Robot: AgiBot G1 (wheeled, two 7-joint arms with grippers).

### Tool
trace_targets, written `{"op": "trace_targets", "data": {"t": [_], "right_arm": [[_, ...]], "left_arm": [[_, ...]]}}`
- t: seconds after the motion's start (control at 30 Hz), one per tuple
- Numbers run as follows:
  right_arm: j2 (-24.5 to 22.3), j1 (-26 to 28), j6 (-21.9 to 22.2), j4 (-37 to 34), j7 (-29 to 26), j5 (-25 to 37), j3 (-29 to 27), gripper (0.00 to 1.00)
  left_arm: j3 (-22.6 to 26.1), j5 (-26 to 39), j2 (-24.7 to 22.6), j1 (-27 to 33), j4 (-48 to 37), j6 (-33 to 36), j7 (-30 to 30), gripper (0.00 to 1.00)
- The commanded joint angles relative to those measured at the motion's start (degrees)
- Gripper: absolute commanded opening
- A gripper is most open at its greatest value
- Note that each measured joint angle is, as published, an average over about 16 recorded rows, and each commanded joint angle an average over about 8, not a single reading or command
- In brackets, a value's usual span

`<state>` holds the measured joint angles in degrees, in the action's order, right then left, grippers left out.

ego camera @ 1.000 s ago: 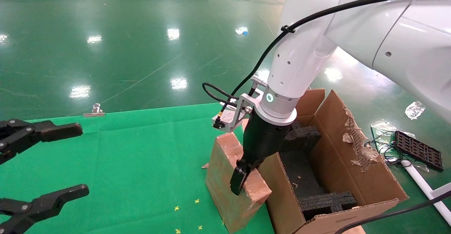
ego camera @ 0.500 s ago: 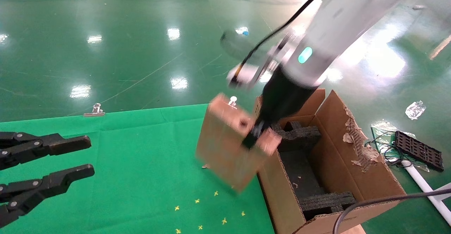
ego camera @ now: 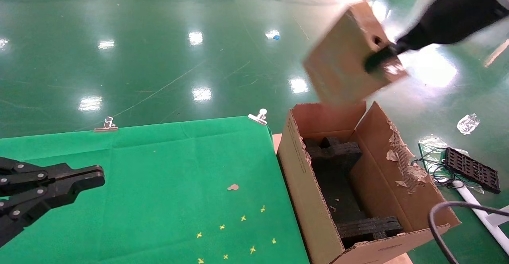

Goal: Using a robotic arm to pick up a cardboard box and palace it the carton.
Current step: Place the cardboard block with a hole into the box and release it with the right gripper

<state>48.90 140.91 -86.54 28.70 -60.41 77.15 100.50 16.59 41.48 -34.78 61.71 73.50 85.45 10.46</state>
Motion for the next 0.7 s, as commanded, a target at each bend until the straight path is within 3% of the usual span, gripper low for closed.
{"op": "trace_targets", "data": {"t": [0.03,0.3,0.7], "right_arm": [[-0.9,0.31,-0.66,-2.02,-0.33,1.39,0.89,0.0],[-1.23,-5.98,-2.29,-10.49,-3.16,2.92,3.46,0.0],[1.48,-14.86,0.71,-18.39,-1.74,3.69,4.8,0.0]], "left_arm": [[0.01,-0.01,0.0,0.0,0.0,0.0,0.0,0.0],[0.04,-0.02,0.01,0.01,0.0,-0.02,-0.02,0.99],[0.08,-0.05,0.03,0.02,0.0,-0.03,-0.04,1.0]]}}
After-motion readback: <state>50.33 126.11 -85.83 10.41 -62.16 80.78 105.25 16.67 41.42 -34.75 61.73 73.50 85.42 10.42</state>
